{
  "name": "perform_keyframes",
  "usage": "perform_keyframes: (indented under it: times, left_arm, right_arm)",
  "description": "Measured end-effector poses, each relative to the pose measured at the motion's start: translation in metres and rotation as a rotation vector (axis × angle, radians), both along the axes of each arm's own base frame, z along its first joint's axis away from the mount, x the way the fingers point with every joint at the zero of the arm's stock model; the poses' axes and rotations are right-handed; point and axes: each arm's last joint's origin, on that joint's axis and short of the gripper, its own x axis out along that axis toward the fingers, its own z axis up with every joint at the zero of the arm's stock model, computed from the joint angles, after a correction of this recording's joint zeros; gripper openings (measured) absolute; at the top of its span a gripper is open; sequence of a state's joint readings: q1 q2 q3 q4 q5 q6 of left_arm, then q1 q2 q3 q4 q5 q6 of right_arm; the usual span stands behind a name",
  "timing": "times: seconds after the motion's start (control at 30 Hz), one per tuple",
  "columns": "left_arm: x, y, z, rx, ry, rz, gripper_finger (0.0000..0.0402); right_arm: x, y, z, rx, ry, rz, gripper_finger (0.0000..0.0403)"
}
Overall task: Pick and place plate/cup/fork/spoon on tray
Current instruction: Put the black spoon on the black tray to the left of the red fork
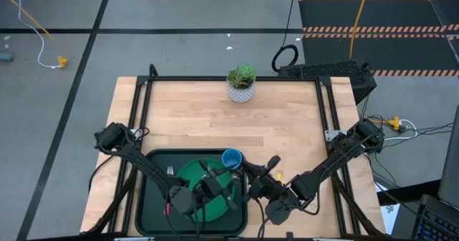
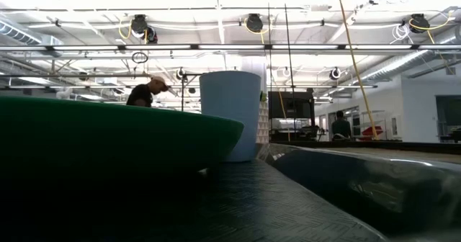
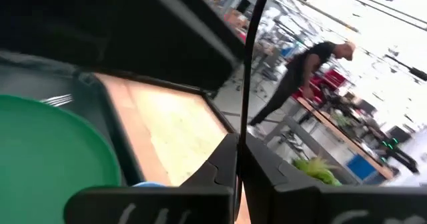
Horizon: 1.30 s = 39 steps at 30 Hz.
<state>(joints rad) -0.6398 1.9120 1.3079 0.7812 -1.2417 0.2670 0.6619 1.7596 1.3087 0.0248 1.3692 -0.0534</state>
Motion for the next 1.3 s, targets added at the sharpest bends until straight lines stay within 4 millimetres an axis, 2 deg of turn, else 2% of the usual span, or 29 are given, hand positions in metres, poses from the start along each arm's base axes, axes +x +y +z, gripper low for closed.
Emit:
perform_keyframes:
  times: [0.53,0.73,1.0,1.2,1.3]
  left_arm:
    - [-0.0017,-0.0015,0.0071,0.002,-0.032,-0.073,0.0147]
    - [-0.0010,0.0002,0.0073,-0.016,-0.043,-0.059,0.0109]
    - [0.0009,0.0043,0.0070,-0.030,-0.047,-0.027,0.0015]
    - [0.0004,0.0034,0.0070,-0.025,-0.044,-0.031,0.0018]
    - [-0.0010,0.0011,0.0070,-0.012,-0.036,-0.038,0.0010]
  right_arm:
    - [0.0032,-0.0021,-0.0001,0.011,0.021,0.037,0.0000]
    - [0.0025,-0.0029,0.0004,-0.008,0.011,0.000,0.0000]
    - [0.0026,-0.0031,0.0004,-0.009,0.010,-0.003,0.0000]
    - [0.0024,-0.0027,0.0004,-0.020,0.022,0.002,0.0001]
    - [0.0015,-0.0013,0.0004,-0.021,0.025,0.009,0.0016]
